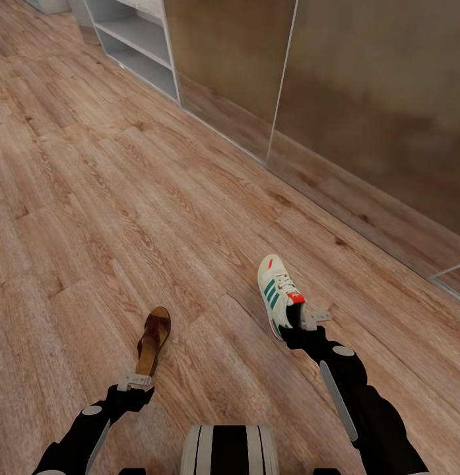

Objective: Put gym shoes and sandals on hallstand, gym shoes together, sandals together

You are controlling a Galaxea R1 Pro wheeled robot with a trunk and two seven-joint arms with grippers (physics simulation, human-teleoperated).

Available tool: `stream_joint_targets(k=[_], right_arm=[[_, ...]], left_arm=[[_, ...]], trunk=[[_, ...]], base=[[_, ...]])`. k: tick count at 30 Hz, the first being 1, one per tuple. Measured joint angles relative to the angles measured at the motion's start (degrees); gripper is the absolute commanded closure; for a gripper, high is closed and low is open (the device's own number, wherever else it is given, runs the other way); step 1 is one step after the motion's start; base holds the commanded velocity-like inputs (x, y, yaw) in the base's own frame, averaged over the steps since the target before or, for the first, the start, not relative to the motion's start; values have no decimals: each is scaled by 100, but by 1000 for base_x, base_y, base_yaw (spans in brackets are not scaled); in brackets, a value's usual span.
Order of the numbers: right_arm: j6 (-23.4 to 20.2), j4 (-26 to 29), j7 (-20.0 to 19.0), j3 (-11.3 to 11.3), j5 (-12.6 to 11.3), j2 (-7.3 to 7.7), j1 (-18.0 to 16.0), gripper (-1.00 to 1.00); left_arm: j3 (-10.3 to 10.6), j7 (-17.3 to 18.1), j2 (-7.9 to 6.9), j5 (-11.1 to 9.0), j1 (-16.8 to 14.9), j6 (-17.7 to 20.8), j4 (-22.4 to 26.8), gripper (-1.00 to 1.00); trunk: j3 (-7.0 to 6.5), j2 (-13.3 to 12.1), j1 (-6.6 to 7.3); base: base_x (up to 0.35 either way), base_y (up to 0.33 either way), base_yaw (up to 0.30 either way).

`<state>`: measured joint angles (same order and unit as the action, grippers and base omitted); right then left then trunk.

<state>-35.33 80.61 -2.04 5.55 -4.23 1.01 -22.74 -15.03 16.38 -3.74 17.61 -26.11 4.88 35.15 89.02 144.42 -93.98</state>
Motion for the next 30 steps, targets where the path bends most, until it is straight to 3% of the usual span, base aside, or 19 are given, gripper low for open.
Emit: stream_joint_targets(k=[14, 30], right_arm=[[32, 1, -2, 17, 0, 0, 0, 100], [157, -15, -25, 3, 7, 0, 0, 100]], left_arm=[[0, 0, 11, 0, 9, -6, -3, -100], [0, -11, 22, 1, 10, -11, -3, -100]], trunk=[[0, 0, 0], [0, 0, 0]], base=[[5, 0, 0], [130, 0, 0]])
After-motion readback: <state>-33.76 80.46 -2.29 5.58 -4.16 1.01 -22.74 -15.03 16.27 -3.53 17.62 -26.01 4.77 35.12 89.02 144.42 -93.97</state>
